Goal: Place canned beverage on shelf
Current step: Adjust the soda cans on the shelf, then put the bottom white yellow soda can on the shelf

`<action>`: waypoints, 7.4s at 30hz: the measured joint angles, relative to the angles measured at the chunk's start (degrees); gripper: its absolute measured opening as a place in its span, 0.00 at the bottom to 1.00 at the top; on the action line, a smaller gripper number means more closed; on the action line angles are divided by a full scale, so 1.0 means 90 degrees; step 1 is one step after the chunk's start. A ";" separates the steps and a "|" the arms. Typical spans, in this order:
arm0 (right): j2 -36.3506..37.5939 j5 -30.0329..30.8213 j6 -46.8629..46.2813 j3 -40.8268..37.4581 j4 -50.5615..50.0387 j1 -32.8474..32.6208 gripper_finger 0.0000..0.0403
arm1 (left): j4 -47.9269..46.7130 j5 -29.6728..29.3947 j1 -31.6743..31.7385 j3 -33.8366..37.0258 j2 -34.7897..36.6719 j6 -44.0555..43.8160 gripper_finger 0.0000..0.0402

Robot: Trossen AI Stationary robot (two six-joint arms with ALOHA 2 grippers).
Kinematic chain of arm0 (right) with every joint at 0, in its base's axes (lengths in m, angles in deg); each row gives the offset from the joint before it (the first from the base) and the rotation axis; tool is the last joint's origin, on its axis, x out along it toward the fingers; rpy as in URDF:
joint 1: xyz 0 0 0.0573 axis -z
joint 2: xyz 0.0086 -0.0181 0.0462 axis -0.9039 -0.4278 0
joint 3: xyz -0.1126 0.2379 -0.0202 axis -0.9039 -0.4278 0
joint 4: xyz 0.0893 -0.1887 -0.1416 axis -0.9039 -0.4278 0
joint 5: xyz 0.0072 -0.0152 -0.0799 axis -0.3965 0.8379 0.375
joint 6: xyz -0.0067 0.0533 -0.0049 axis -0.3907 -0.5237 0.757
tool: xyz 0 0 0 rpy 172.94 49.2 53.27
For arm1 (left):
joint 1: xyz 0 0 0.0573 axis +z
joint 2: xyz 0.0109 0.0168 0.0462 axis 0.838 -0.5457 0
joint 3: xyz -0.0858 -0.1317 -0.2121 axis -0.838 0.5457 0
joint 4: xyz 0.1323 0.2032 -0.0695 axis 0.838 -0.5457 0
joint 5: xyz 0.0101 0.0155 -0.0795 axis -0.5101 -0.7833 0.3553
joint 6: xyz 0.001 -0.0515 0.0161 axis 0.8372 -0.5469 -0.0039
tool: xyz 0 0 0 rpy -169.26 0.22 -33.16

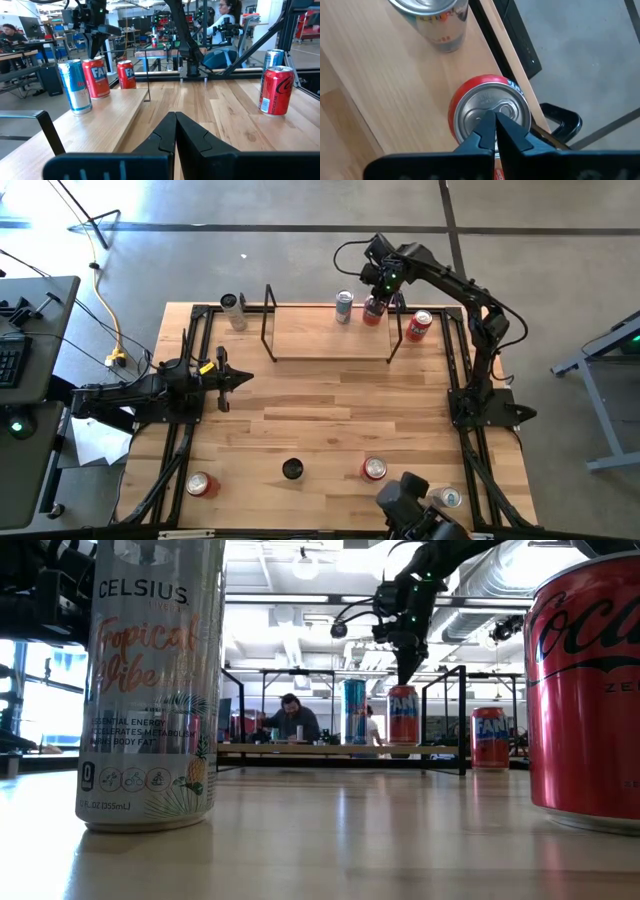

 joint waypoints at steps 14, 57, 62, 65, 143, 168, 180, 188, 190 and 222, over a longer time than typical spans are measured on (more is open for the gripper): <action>0.0029 -0.0554 0.0137 0.0100 0.1345 -0.0292 0.00 | 0.0000 0.0000 0.0001 0.0000 -0.0001 0.0000 0.00; -0.0299 -0.0197 -0.0559 0.0119 0.1623 -0.0478 0.00 | -0.0002 0.0000 0.0001 0.0000 -0.0002 0.0000 0.00; -0.0299 -0.0222 -0.0527 0.0119 0.1666 -0.0524 0.00 | 0.0000 0.0000 0.0000 0.0000 -0.0002 0.0000 0.00; -0.0301 -0.0195 -0.0310 0.0119 0.1704 -0.0592 0.00 | -0.0001 0.0001 0.0001 0.0000 -0.0001 0.0000 0.00; 0.2644 -0.0804 -0.0624 -0.4590 0.7240 -0.2104 0.00 | 0.0000 0.0000 0.0001 0.0000 0.0000 -0.0001 0.00; 0.3368 -0.0021 -0.2001 -0.7106 0.9733 -0.5045 0.02 | 0.0259 -0.0144 0.0001 0.0000 0.0000 0.0002 0.00; 0.2421 0.0206 -0.2716 -0.6495 1.0640 -0.6310 0.52 | 0.0435 -0.0243 -0.0005 0.0000 -0.0002 -0.0846 0.00; 0.1132 0.0216 -0.2946 -0.4967 1.0112 -0.7069 0.74 | 0.0397 -0.0243 -0.0005 0.0000 -0.0002 -0.1166 0.00; 0.0838 0.0218 -0.2972 -0.4661 1.0058 -0.7254 0.75 | 0.0398 -0.0256 -0.0005 0.0000 -0.0002 -0.1166 0.00; -0.0930 0.0330 -0.2850 -0.3427 0.9887 -0.7437 0.67 | 0.0054 -0.0328 -0.0002 0.0000 -0.0019 -0.1350 0.00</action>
